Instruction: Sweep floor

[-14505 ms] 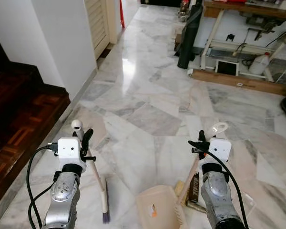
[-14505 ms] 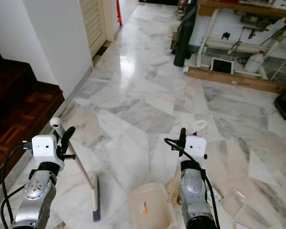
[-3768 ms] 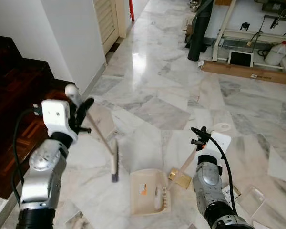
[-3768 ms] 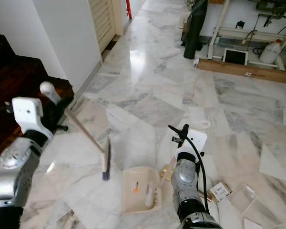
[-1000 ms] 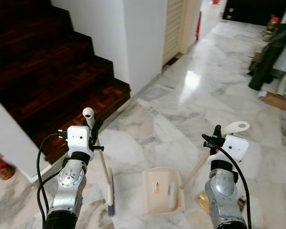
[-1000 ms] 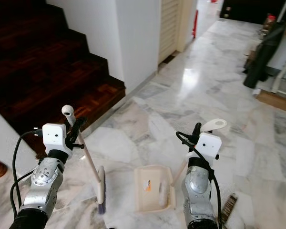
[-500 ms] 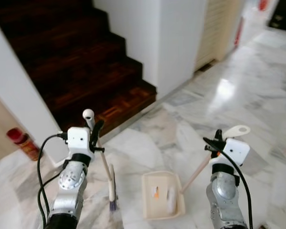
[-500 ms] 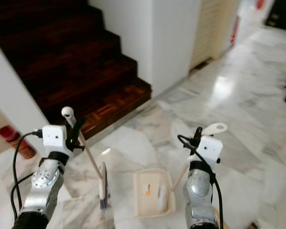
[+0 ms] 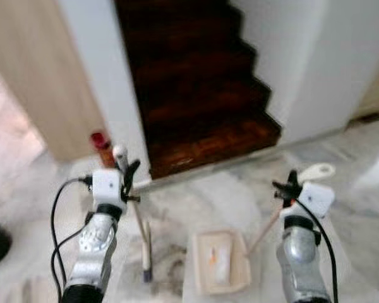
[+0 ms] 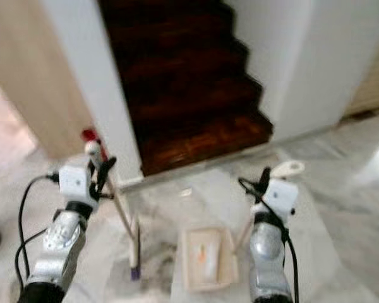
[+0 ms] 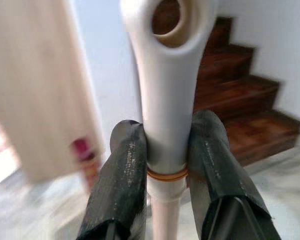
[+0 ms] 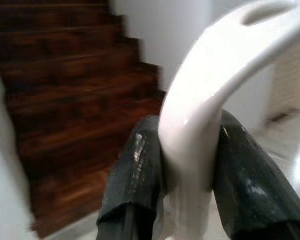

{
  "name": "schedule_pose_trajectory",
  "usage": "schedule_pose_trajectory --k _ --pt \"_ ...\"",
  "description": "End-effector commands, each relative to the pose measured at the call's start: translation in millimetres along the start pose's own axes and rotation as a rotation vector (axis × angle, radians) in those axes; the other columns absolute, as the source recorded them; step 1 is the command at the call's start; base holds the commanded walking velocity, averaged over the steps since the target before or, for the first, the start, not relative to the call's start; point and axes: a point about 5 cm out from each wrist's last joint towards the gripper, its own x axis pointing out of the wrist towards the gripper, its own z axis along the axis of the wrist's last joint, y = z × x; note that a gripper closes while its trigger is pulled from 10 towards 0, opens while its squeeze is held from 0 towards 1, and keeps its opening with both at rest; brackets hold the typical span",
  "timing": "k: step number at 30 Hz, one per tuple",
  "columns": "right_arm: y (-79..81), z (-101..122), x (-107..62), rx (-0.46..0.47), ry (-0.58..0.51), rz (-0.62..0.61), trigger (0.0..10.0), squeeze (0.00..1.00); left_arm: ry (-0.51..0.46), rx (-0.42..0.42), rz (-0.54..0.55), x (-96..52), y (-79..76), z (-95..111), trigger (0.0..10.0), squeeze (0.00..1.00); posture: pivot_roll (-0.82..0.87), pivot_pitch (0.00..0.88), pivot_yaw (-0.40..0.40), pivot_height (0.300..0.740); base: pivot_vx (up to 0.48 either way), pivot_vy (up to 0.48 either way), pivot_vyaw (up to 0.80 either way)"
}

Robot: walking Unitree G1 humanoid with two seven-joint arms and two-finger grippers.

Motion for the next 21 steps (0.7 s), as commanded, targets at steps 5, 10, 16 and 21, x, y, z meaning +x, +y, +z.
schedule_pose_trajectory --k 5,10,16,21 --pt "1.7 6.4 5.0 0.070 -0.007 -0.002 10.0 0.00 -0.056 0.008 0.005 4.1 -2.3 12.5 10.0 0.00 0.07 0.000 0.003 0.740 0.000 0.000 0.10" --pt "2.6 5.6 5.8 0.075 0.005 0.008 10.0 0.00 -0.052 0.008 0.011 2.5 -2.7 12.4 10.0 0.00 0.07 0.000 -0.001 0.740 0.000 0.000 0.00" --pt "-0.9 -0.2 5.9 0.126 0.062 -0.022 10.0 0.00 -0.049 0.005 0.019 0.1 -3.5 12.2 10.0 0.00 0.07 0.015 -0.007 0.740 0.000 0.000 0.00" --pt "-2.6 -4.9 5.8 0.157 0.107 -0.037 10.0 0.00 -0.045 0.000 0.029 -2.6 -3.0 11.5 10.0 0.00 0.08 0.027 -0.016 0.740 0.000 0.000 0.00"
